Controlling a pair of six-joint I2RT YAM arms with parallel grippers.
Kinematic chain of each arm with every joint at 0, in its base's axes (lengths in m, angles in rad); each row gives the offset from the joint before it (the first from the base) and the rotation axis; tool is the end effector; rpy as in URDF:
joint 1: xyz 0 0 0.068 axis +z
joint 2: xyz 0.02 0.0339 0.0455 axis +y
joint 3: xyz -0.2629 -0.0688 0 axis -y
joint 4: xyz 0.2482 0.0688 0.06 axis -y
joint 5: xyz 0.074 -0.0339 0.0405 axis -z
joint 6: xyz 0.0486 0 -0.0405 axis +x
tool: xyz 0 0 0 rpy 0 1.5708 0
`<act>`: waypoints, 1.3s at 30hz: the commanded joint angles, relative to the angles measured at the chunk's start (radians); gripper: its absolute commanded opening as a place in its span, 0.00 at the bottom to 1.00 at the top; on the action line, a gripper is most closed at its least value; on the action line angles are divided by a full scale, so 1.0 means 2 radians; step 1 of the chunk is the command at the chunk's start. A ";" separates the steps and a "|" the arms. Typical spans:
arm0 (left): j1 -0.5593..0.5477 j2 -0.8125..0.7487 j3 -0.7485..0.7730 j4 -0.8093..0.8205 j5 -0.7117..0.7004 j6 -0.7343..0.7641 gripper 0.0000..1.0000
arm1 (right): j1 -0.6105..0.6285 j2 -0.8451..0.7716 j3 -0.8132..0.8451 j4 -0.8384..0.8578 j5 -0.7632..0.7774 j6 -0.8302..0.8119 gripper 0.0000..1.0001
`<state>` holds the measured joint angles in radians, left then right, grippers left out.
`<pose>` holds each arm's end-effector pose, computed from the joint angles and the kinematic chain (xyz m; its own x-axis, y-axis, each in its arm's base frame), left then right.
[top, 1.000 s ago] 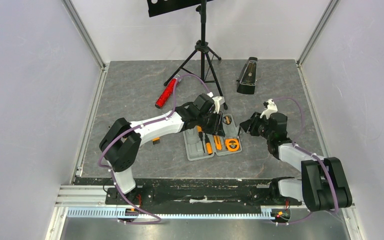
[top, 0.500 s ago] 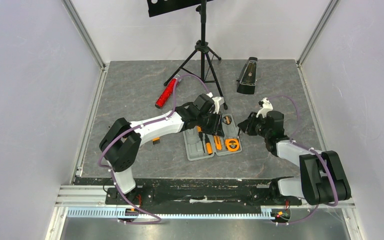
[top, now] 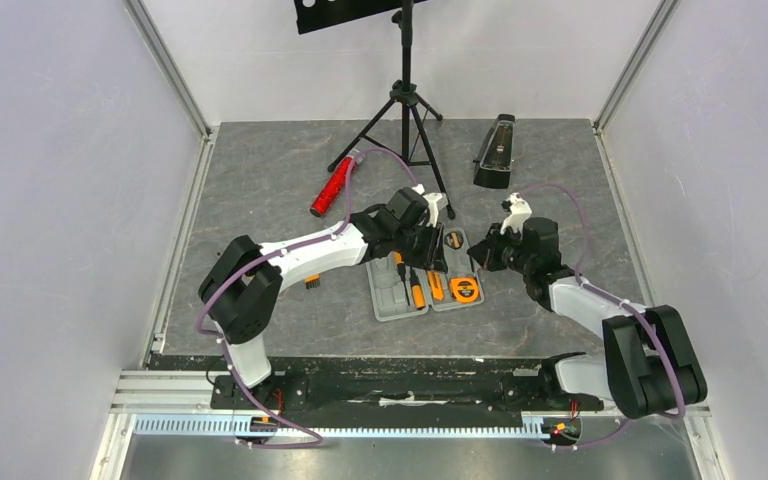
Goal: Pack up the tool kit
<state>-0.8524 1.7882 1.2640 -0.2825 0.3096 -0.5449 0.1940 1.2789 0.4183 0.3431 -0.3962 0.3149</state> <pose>0.2553 -0.3145 0.2111 -0.8500 0.2222 -0.4777 0.4856 0.6821 -0.5467 0.2465 0.0676 0.1574 -0.6186 0.1697 -0.7672 -0.3317 0.8288 0.4507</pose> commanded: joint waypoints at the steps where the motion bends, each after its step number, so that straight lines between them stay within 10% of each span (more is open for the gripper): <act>1: 0.008 -0.028 0.000 0.005 -0.026 0.019 0.36 | 0.028 -0.013 0.028 -0.013 -0.012 -0.032 0.00; 39: 0.010 -0.021 -0.001 0.016 -0.003 0.012 0.36 | 0.089 -0.009 0.075 -0.106 0.001 -0.042 0.39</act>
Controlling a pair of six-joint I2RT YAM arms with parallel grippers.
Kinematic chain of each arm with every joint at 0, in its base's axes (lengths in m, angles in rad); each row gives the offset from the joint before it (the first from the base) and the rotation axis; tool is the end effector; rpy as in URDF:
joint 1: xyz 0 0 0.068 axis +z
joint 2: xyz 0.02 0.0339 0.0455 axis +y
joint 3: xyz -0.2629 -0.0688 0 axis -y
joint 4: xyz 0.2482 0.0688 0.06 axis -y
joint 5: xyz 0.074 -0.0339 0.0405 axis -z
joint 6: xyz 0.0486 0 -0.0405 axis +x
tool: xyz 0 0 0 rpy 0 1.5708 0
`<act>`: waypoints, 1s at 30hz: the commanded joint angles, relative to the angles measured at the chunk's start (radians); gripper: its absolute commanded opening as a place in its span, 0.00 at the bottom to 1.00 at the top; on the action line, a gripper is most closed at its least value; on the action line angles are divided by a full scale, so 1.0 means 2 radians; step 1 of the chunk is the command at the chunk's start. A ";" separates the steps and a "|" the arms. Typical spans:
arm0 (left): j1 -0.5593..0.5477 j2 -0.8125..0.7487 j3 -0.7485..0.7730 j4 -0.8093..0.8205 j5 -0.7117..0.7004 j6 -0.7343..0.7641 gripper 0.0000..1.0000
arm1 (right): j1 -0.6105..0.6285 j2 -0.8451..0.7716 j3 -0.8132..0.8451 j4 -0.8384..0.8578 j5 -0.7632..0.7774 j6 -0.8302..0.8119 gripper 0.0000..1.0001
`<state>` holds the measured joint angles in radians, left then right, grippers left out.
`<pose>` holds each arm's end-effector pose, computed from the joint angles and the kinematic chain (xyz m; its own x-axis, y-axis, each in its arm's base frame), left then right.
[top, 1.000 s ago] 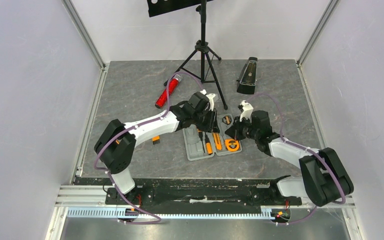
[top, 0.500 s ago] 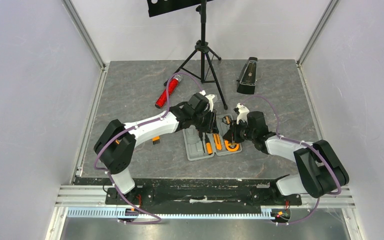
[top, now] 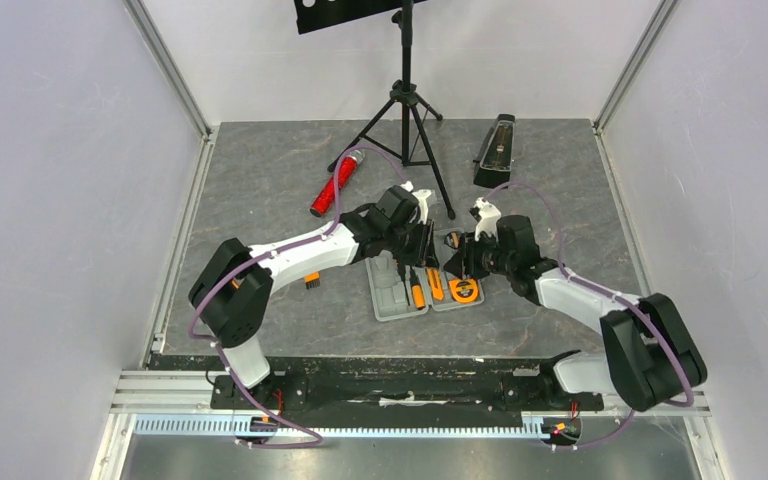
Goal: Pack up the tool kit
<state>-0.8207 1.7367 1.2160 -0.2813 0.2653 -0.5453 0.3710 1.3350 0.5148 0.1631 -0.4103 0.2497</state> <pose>0.2583 -0.2959 0.2145 -0.8496 0.1776 -0.4967 0.4557 0.7212 -0.5217 0.2405 0.1144 0.1561 -0.7065 -0.0317 -0.7070 -0.4667 0.7719 0.4317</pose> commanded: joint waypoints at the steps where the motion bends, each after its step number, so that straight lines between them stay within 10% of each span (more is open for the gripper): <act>1: -0.008 0.008 0.025 0.016 0.020 0.012 0.36 | 0.001 -0.049 0.028 -0.024 0.018 -0.013 0.39; 30: -0.049 0.154 0.149 -0.079 0.067 0.082 0.14 | -0.005 -0.132 -0.076 -0.109 0.096 -0.012 0.19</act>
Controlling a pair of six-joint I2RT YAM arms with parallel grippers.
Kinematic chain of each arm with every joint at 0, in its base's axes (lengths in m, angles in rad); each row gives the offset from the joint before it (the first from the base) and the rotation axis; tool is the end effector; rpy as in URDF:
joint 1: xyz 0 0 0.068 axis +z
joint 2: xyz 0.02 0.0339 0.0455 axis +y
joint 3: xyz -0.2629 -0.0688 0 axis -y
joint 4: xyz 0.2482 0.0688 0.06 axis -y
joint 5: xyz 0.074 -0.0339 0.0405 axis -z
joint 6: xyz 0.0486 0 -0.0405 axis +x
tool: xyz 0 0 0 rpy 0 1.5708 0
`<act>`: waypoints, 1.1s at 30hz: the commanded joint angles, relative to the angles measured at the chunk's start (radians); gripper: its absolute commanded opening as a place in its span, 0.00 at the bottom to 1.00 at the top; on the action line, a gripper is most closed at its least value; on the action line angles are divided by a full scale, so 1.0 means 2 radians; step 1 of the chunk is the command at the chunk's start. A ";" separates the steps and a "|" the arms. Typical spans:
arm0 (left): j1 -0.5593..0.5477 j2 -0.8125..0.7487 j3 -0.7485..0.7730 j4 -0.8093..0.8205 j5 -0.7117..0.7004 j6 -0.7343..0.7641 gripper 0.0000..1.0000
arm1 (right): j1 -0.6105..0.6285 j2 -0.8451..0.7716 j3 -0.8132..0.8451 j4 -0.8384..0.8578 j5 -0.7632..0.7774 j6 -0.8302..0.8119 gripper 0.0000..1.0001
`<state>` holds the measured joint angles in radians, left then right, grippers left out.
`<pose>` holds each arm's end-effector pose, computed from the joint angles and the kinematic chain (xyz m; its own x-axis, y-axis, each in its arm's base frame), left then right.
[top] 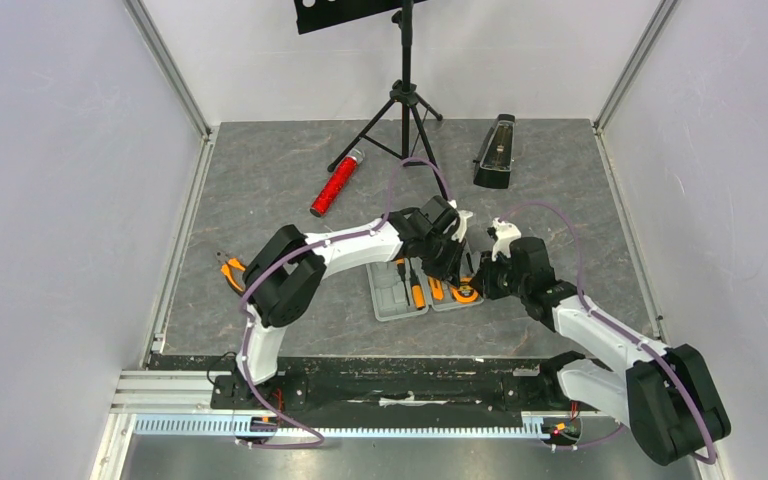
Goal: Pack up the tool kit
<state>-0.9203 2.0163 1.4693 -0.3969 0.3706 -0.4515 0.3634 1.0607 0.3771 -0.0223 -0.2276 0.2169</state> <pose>0.2564 -0.3659 0.1763 -0.8211 0.4074 -0.3999 0.5692 0.6370 -0.5199 0.1964 0.0864 0.1540 -0.7012 -0.0424 -0.7117 -0.3644 0.8793 0.3067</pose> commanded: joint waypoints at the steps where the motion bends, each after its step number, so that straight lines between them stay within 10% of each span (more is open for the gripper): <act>1: 0.000 0.019 0.022 -0.024 0.014 0.038 0.13 | -0.001 0.005 -0.010 -0.019 0.004 0.005 0.19; 20: 0.016 0.048 0.008 -0.055 -0.021 0.029 0.04 | 0.012 0.052 0.007 -0.090 0.034 -0.017 0.18; 33: 0.032 -0.085 -0.030 0.040 -0.039 -0.016 0.25 | 0.007 0.079 0.174 -0.097 0.036 -0.065 0.22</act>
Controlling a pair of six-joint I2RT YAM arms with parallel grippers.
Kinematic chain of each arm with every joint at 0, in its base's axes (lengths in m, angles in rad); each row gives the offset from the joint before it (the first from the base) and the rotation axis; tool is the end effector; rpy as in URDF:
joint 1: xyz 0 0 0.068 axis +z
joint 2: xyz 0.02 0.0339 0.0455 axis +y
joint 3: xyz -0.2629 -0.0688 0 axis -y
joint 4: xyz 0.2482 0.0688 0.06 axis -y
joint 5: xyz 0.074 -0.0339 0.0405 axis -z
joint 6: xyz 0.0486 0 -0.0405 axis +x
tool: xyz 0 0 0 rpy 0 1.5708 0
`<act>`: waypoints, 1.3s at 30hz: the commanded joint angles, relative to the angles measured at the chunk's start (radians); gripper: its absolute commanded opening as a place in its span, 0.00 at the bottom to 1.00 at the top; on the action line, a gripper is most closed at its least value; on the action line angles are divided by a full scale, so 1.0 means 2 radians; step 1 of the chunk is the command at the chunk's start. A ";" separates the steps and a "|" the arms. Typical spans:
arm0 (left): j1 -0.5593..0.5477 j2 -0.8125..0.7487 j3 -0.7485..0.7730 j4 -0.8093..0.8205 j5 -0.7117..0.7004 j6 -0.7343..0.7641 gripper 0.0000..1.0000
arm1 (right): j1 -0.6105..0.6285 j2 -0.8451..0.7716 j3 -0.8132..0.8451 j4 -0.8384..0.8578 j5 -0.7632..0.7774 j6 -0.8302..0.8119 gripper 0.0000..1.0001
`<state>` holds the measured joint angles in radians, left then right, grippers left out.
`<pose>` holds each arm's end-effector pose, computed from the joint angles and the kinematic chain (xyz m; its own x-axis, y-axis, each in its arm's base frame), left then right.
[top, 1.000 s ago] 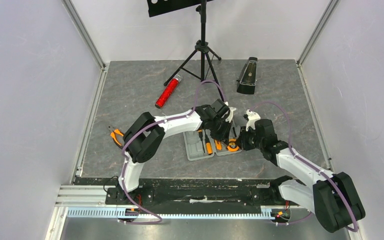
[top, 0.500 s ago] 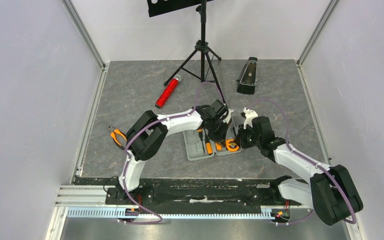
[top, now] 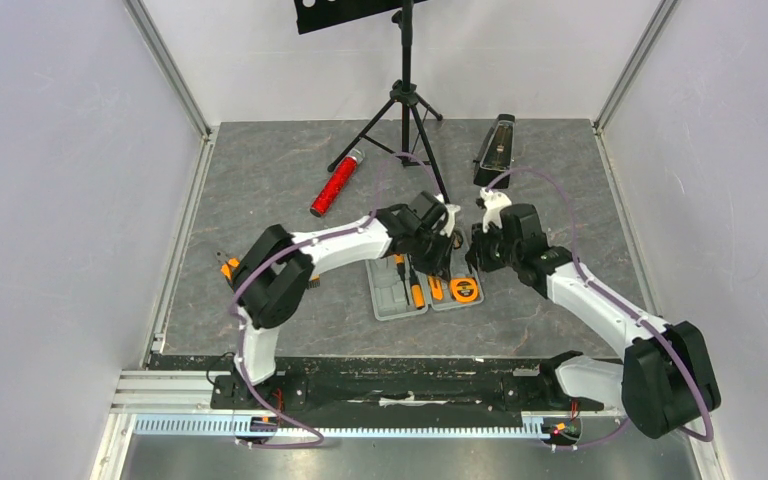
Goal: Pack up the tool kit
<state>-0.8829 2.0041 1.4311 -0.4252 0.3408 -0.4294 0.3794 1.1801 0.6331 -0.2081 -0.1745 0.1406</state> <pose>0.2645 -0.3475 0.1673 -0.8362 0.3995 -0.3757 0.5444 0.6872 -0.4810 0.2308 0.1011 0.1952 -0.6979 -0.1297 -0.7043 -0.3882 0.8950 0.2199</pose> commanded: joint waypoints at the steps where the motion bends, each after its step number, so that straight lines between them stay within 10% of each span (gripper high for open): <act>1: 0.017 -0.093 -0.015 0.057 -0.031 -0.029 0.25 | -0.001 0.025 0.051 -0.005 0.010 -0.031 0.23; 18: 0.150 -0.304 -0.173 0.028 -0.108 -0.025 0.36 | 0.055 0.061 0.083 -0.113 0.013 -0.057 0.30; 33: 0.214 -0.433 -0.155 -0.058 -0.346 0.136 0.80 | 0.107 0.122 0.152 -0.201 0.071 -0.061 0.37; 39: 0.217 -0.459 -0.189 -0.029 -0.387 0.153 0.83 | 0.115 0.145 0.166 -0.223 0.080 -0.061 0.37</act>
<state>-0.4557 1.1213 1.0882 -0.5335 -0.3244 -0.2028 0.5983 1.4513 0.9146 -0.6048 -0.0433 0.0315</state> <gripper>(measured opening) 0.831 0.370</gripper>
